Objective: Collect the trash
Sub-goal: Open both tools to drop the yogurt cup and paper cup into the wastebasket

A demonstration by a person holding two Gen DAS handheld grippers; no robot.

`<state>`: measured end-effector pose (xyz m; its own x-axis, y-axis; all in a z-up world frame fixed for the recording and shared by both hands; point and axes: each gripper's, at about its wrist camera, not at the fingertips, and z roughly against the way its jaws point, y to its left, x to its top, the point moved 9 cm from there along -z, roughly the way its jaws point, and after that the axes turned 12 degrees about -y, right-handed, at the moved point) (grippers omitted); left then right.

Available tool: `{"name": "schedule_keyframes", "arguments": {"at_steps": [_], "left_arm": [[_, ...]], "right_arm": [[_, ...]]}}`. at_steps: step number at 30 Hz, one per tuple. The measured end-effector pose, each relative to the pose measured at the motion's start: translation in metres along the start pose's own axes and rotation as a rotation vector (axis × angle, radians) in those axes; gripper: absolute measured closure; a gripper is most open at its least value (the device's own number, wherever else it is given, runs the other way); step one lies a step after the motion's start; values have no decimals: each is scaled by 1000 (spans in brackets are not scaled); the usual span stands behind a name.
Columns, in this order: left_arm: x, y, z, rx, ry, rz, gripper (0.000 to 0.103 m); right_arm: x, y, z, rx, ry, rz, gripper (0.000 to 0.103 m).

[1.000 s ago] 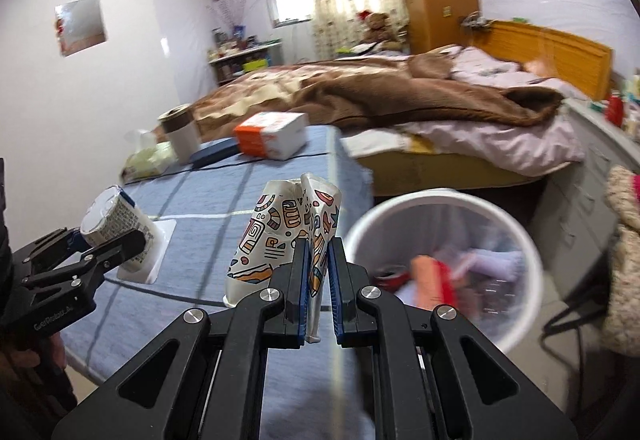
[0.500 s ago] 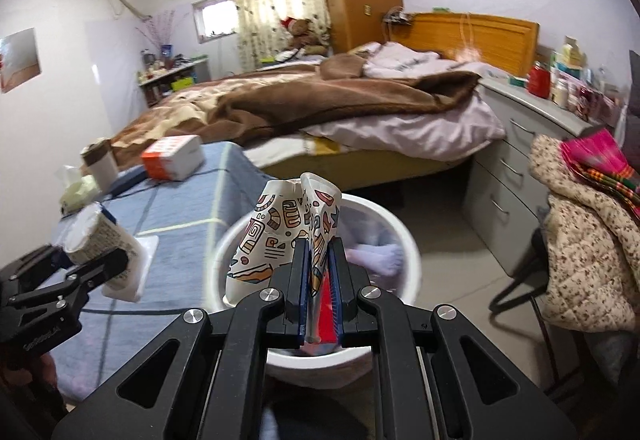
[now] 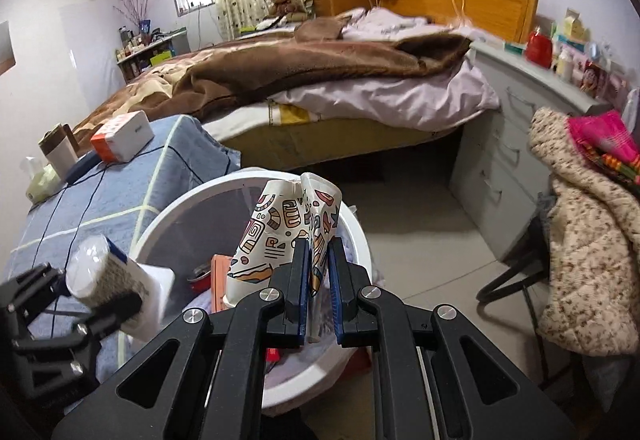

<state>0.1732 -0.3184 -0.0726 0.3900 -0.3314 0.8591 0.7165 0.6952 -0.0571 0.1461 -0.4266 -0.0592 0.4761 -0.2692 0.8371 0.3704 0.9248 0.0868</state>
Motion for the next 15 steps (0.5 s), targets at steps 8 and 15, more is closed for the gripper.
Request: {"name": "schedule_keyframes", "arguments": {"at_steps": [8, 15], "left_arm": [[-3, -3, -13, 11, 19, -11, 48], [-2, -2, -8, -1, 10, 9, 32]], "right_arm": [[1, 3, -21, 6, 41, 63, 93], [4, 0, -25, 18, 54, 38, 83]]}}
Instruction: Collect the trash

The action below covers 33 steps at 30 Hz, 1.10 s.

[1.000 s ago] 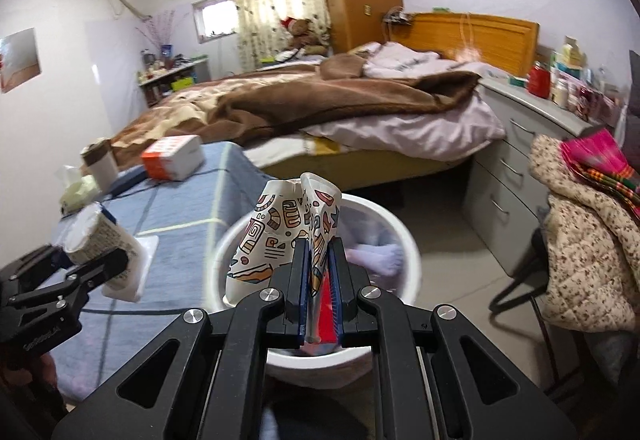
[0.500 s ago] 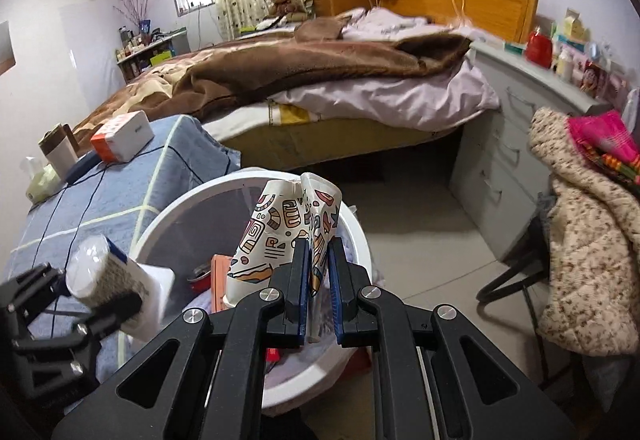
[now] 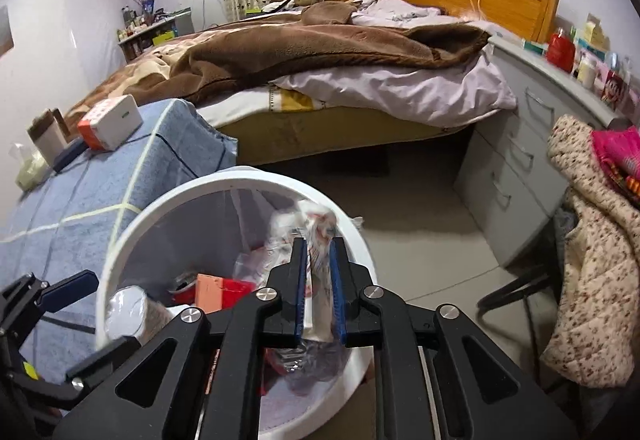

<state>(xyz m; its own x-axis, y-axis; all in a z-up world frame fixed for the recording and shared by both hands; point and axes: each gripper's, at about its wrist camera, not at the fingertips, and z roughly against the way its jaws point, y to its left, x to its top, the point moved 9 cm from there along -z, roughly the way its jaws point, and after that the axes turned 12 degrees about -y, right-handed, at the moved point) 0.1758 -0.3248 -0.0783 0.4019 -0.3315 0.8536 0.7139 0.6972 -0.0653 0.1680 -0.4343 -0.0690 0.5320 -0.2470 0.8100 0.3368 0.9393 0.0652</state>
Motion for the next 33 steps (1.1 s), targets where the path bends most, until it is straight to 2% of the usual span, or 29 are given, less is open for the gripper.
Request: {"name": "schedule_keyframes", "arguments": {"at_steps": [1, 2, 3, 12, 17, 22, 28, 33], "left_arm": [[1, 0, 1, -2, -4, 6, 31], [1, 1, 3, -4, -5, 15, 31], [1, 2, 4, 0, -5, 19, 31], [4, 7, 26, 29, -33, 38, 30], [4, 13, 44, 59, -64, 53, 24], [2, 23, 65, 139, -90, 52, 24], [-3, 34, 99, 248, -145, 48, 24], [-11, 37, 127, 274, -187, 38, 24]], "right_arm": [[0, 0, 0, 14, 4, -8, 77], [0, -1, 2, 13, 0, -10, 65], [1, -1, 3, 7, -6, -10, 60], [0, 4, 26, 3, -59, -34, 59], [0, 7, 47, -6, -113, -52, 59], [-4, 18, 75, -55, -212, -4, 59], [-16, 36, 106, -33, -263, -20, 59], [-25, 46, 127, -21, -287, -54, 59]]}}
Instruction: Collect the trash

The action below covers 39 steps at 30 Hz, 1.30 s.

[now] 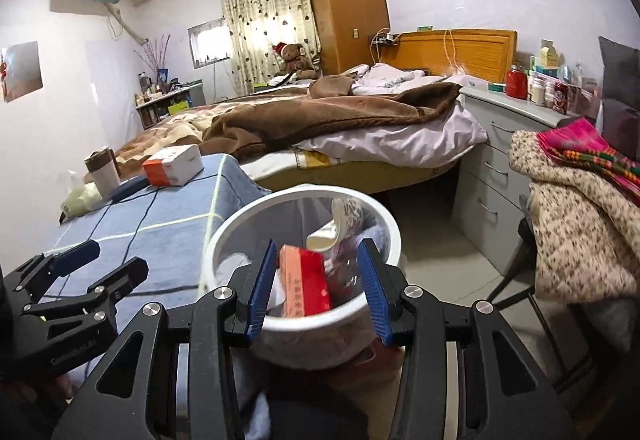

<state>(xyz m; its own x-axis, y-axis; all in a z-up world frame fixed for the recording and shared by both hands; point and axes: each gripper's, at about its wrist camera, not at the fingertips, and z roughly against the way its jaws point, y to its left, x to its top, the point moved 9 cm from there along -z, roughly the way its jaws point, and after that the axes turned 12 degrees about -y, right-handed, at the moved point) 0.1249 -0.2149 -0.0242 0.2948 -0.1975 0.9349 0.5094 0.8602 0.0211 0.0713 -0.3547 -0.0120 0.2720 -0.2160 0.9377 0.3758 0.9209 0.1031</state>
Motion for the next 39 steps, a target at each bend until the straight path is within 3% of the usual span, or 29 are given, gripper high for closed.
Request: {"name": "schedule_keyframes", "arguments": {"at_steps": [6, 10, 17, 39], "left_arm": [[-5, 11, 28, 22, -20, 25, 23], [-12, 18, 41, 34, -8, 44, 21], [-17, 35, 62, 93, -38, 52, 21], [-20, 40, 72, 122, -47, 48, 21]], "right_arm": [[-9, 11, 22, 9, -30, 13, 59], [-20, 17, 37, -42, -58, 66, 59], [-25, 29, 45, 10, -69, 22, 59], [-28, 38, 57, -23, -110, 38, 59]]}}
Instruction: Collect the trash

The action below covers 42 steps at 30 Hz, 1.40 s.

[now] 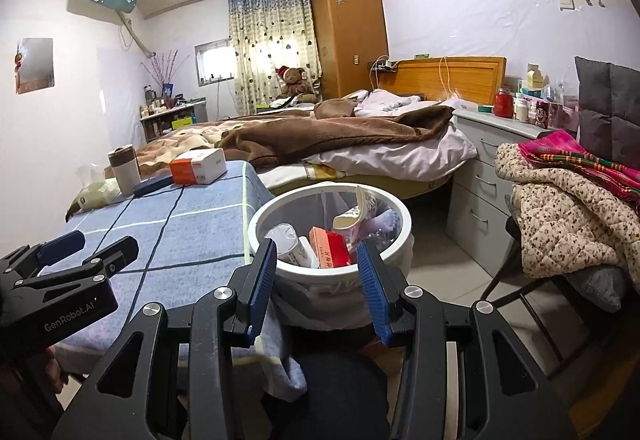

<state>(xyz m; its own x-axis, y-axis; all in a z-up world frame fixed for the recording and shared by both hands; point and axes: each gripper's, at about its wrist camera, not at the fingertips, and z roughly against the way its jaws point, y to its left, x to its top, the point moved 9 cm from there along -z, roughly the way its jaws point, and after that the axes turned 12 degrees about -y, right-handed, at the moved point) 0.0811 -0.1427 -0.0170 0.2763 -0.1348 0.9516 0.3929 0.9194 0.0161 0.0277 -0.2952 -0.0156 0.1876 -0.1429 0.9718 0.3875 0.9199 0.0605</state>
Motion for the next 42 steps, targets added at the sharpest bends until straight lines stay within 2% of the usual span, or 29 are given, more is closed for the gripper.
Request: {"name": "schedule_keyframes", "arguments": {"at_steps": [42], "left_arm": [[1, 6, 3, 11, -3, 5, 21]], "right_arm": [[5, 5, 1, -11, 0, 19, 59]]}}
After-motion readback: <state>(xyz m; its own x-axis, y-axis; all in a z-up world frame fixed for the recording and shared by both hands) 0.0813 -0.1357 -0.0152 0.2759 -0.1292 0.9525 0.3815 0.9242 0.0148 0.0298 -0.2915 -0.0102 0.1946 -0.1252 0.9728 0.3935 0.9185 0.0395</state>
